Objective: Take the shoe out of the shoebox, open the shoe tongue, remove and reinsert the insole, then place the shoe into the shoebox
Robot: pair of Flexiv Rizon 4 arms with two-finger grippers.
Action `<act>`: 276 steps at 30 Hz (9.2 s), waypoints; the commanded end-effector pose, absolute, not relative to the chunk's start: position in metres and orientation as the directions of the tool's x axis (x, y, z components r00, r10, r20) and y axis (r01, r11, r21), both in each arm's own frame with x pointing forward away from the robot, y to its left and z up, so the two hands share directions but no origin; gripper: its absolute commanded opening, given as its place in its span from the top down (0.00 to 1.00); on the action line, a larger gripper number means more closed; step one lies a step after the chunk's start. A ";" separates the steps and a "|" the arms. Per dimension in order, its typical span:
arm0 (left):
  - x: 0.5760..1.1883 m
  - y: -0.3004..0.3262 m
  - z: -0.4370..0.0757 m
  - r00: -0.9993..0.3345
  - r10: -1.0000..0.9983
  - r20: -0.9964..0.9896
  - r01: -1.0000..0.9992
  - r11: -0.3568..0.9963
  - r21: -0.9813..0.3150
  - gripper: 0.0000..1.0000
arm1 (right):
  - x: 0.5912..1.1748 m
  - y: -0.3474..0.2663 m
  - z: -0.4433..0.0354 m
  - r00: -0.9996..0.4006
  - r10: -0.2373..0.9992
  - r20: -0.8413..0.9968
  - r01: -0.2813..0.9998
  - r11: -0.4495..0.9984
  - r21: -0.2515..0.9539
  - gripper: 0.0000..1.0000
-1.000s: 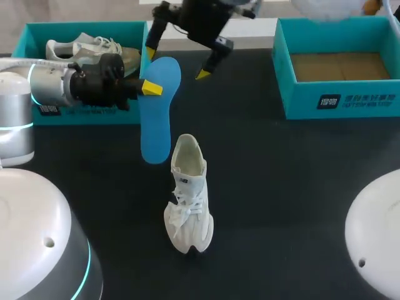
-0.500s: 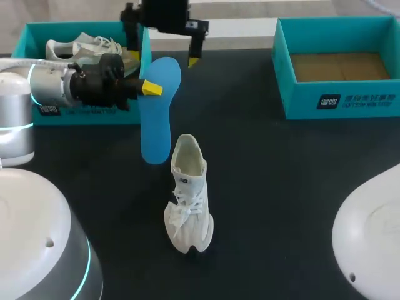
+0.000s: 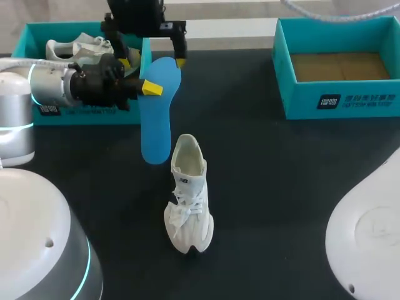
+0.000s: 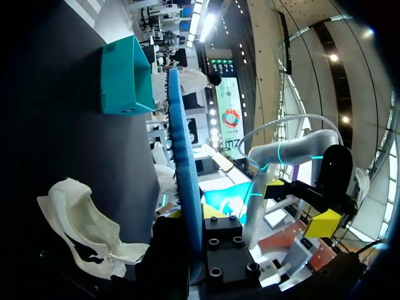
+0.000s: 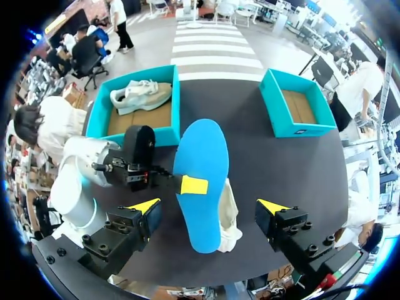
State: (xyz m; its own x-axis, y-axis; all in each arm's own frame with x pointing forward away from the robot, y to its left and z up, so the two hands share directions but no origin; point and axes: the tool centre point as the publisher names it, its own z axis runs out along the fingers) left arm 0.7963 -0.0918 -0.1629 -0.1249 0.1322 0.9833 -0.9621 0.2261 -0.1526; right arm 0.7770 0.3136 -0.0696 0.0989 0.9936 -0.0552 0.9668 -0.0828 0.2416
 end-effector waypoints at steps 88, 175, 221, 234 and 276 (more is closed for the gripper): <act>0.797 -0.091 -0.163 -0.125 0.131 0.983 -0.962 0.228 -0.153 1.00 | 0.776 0.248 -0.130 -0.238 0.183 0.954 0.963 -0.084 0.256 0.00; 0.804 -0.075 -0.143 -0.840 0.087 -0.535 0.525 -0.115 -0.843 1.00 | 0.796 0.239 -0.151 -0.180 0.141 0.974 0.980 -0.062 0.190 0.00; 0.816 -0.065 -0.171 0.070 0.028 -0.997 0.995 -0.070 0.068 1.00 | 0.796 0.239 -0.151 -0.180 0.141 0.974 0.980 -0.062 0.190 0.00; 0.816 -0.065 -0.171 0.070 0.028 -0.997 0.995 -0.070 0.068 1.00 | 0.796 0.239 -0.151 -0.180 0.141 0.974 0.980 -0.062 0.190 0.00; 0.842 -0.127 -0.176 0.216 -0.015 -0.976 0.975 0.057 0.215 1.00 | 0.786 0.302 -0.170 -0.135 0.096 0.986 0.989 0.064 0.130 0.67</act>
